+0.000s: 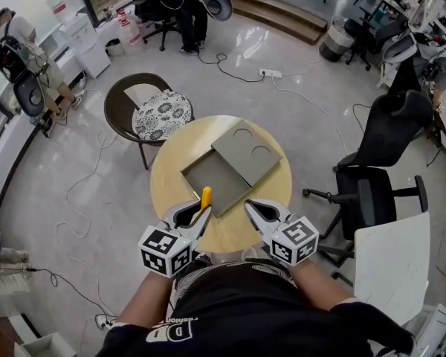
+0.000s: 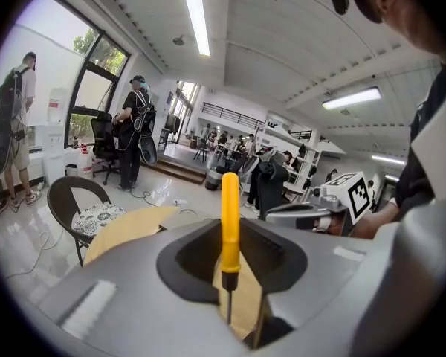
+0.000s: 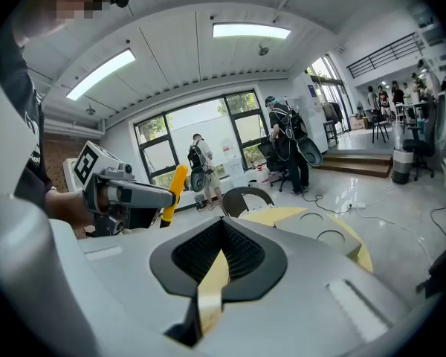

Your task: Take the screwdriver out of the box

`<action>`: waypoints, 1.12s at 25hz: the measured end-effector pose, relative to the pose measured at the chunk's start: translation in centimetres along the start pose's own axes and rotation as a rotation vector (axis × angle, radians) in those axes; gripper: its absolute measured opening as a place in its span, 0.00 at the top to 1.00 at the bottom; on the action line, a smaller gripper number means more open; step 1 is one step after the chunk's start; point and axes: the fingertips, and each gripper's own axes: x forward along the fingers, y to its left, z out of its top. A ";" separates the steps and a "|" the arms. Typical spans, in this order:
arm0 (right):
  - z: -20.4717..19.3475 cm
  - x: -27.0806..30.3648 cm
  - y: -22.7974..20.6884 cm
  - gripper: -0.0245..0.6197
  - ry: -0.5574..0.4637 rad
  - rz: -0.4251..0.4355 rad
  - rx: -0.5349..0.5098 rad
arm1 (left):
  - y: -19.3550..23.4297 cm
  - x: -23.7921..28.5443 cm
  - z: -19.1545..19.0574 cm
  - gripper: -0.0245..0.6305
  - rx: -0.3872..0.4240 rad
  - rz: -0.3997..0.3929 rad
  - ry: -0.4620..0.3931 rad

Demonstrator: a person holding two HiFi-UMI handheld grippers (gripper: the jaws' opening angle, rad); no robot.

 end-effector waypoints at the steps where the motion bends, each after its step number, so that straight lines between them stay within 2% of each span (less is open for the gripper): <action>1: -0.1 0.0 0.0 0.96 0.001 -0.001 0.001 | 0.0 0.1 -0.1 0.75 0.000 -0.001 0.000; 28: -0.5 -0.3 0.5 0.96 0.017 0.002 -0.008 | -0.7 -0.2 -0.2 0.75 0.017 -0.020 0.009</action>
